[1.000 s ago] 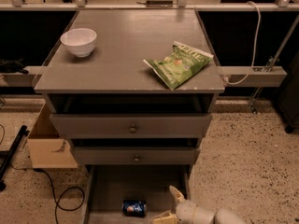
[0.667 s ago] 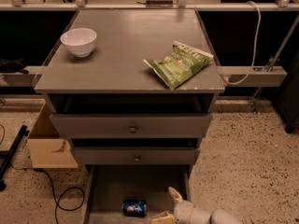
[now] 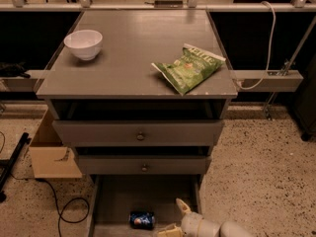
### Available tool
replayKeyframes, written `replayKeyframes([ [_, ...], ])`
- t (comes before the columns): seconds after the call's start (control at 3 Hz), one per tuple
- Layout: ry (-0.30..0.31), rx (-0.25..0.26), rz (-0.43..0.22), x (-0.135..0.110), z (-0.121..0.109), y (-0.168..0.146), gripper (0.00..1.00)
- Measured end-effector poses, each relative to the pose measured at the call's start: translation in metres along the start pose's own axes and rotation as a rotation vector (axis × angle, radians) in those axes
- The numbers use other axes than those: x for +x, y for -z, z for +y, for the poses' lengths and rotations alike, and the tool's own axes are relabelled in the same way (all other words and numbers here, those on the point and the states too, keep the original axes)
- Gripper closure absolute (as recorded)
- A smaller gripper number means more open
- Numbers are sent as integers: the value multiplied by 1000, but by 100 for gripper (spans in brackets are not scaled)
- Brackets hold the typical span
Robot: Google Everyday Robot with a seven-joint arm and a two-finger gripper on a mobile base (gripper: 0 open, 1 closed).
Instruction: Pick pepsi can from bottom drawer and place on counter
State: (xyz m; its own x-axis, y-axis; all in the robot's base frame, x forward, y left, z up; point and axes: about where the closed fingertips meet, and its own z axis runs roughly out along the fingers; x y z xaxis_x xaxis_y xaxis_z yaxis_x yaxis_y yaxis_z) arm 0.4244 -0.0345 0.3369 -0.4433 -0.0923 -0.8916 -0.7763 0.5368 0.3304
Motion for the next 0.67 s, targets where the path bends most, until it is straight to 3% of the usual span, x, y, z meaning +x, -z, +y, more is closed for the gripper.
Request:
replayKeyframes([
  [0.67, 14, 30, 57, 29, -8, -33, 0],
])
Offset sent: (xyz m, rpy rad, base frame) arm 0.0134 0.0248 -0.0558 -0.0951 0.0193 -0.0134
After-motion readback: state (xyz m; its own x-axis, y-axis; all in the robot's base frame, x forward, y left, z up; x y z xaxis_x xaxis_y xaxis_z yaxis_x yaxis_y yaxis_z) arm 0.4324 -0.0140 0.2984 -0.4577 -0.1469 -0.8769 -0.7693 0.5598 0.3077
